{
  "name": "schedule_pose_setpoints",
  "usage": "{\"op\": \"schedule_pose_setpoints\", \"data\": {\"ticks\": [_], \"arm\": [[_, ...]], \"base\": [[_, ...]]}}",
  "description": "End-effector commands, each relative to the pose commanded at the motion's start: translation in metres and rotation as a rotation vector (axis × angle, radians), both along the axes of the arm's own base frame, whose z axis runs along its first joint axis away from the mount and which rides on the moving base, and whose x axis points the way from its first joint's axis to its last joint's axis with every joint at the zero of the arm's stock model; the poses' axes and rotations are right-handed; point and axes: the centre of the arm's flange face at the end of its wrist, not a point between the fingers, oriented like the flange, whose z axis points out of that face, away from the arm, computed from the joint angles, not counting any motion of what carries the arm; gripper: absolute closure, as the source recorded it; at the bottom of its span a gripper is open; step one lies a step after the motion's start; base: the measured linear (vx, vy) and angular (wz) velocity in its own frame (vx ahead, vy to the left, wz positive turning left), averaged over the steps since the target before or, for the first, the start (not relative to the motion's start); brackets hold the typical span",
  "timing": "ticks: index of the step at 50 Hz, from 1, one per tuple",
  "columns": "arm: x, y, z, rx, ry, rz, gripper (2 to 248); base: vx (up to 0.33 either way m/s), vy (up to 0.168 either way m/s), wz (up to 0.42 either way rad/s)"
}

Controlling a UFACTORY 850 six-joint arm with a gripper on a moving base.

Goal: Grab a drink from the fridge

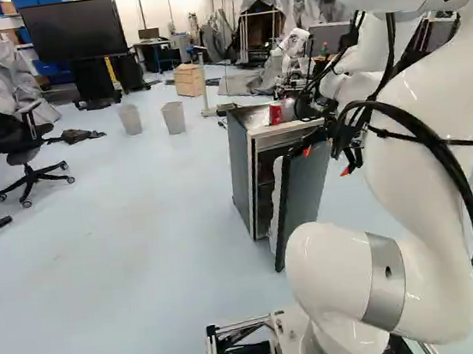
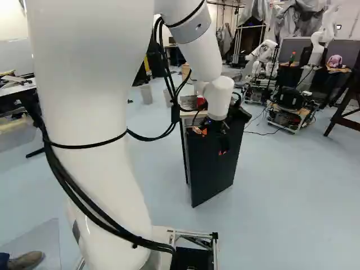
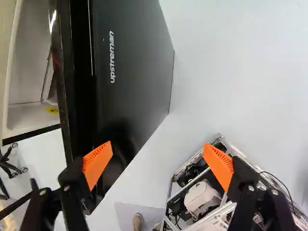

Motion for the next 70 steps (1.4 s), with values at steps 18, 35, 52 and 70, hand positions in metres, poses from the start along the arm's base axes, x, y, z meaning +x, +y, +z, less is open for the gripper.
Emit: {"op": "schedule_pose_setpoints", "data": {"ticks": [18, 35, 52, 70], "arm": [[0.012, 0.029, 0.0, 0.001, 0.002, 0.063, 3], [0.025, 0.056, 0.0, 0.001, 0.002, 0.125, 3], [0.04, 0.084, 0.0, 0.0, 0.0, 0.191, 3], [0.032, 0.103, 0.0, 0.002, 0.005, 0.222, 3]], "base": [[0.0, 0.0, 0.0], [0.0, 0.0, 0.0], [0.0, 0.0, 0.0], [0.0, 0.0, 0.0]]}}
